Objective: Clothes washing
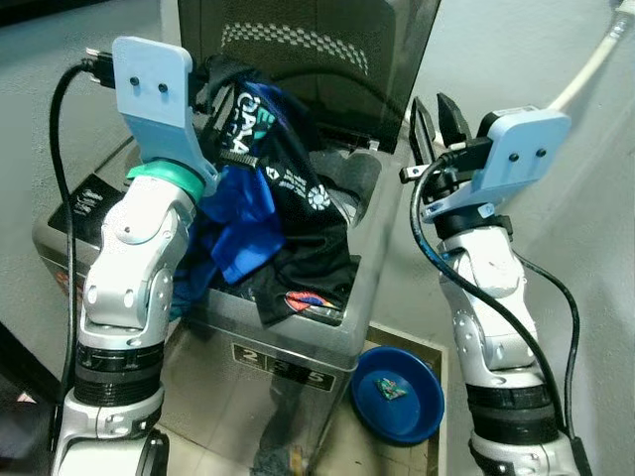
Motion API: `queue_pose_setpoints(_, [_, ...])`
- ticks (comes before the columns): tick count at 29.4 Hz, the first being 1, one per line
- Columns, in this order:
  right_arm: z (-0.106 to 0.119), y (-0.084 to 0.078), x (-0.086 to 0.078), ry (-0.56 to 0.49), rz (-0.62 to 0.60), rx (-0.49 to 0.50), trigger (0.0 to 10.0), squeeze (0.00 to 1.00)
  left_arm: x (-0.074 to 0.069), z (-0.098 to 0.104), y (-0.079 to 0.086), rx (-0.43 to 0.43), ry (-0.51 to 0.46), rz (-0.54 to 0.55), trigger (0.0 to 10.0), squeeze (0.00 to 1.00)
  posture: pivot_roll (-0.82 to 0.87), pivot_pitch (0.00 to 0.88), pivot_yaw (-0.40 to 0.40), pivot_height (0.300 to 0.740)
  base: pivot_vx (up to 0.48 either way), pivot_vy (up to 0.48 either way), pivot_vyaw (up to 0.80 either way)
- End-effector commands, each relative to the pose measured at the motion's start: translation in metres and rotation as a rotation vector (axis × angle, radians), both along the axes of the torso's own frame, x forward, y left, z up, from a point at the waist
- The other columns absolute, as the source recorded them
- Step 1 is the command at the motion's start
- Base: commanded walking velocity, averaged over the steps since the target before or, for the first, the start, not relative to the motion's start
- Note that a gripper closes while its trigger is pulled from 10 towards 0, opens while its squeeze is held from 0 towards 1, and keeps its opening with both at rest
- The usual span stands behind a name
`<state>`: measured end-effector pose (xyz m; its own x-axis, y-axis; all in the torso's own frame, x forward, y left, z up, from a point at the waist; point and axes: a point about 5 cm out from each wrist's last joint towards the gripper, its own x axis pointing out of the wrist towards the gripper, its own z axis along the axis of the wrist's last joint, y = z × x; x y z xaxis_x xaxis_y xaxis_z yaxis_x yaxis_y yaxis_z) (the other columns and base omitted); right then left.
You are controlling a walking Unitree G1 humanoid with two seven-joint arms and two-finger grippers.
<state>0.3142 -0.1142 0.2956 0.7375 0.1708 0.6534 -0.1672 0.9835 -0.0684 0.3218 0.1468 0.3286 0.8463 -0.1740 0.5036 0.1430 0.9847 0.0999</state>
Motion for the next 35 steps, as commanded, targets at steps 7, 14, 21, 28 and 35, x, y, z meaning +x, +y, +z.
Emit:
queue_pose_setpoints(7, [-0.0021, -0.0034, -0.0005, 0.006, -0.012, 0.004, 10.0, 0.00, -0.0043, 0.0044, -0.0054, -0.013, -0.029, -0.025, 10.0, 0.00, 0.11, 0.000, 0.012, 0.740, 0.000, -0.249, 0.00])
queue_pose_setpoints(14, [-0.0032, -0.0032, 0.0000, 0.010, -0.013, 0.004, 10.0, 0.00, -0.0039, 0.0035, -0.0051, -0.034, -0.016, -0.029, 10.0, 0.00, 0.11, 0.000, 0.012, 0.740, 0.000, 0.343, 0.00])
queue_pose_setpoints(21, [-0.0033, -0.0031, 0.0001, 0.010, -0.012, 0.004, 10.0, 0.00, -0.0039, 0.0038, -0.0048, -0.030, -0.019, -0.027, 10.0, 0.00, 0.11, 0.000, 0.012, 0.740, 0.000, 0.480, 0.00])
queue_pose_setpoints(28, [-0.0035, -0.0033, 0.0003, 0.010, -0.012, 0.004, 10.0, 0.00, -0.0043, 0.0038, -0.0051, -0.032, -0.019, -0.027, 10.0, 0.00, 0.11, 0.000, 0.011, 0.740, 0.000, 0.480, 0.00])
queue_pose_setpoints(35, [-0.0038, -0.0036, 0.0005, 0.012, -0.014, 0.001, 10.0, 0.00, -0.0046, 0.0042, -0.0050, -0.039, -0.016, -0.026, 10.0, 0.00, 0.11, 0.000, 0.011, 0.740, 0.000, 0.480, 0.00])
